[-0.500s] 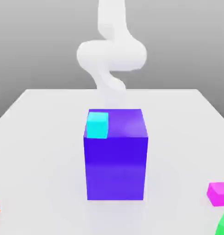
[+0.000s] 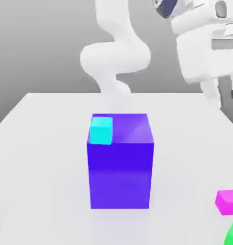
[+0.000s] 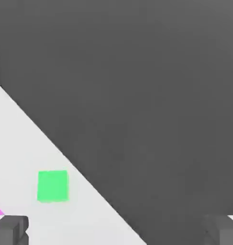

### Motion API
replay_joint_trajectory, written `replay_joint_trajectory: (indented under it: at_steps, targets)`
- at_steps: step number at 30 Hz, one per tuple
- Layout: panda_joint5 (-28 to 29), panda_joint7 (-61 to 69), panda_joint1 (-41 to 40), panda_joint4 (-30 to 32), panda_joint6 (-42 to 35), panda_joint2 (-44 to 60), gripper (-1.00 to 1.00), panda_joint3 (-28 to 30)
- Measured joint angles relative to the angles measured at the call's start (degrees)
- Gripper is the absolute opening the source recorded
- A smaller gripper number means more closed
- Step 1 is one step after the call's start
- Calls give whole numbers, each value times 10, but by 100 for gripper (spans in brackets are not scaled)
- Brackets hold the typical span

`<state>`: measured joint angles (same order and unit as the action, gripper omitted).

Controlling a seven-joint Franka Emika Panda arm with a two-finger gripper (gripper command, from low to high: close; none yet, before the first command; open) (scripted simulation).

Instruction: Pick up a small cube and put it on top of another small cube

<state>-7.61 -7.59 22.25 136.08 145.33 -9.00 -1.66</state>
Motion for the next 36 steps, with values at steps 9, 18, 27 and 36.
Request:
replay_joint_trajectory:
  at_steps: [9,18,27,36]
  targets:
    - [59,125,82,24,74,184,0,-38]
    - [132,133,126,12,174,345,-100,-22]
    - [125,139,119,22,136,298,-100,-31]
    - [94,189,63,-107,-10,281,-100,-18]
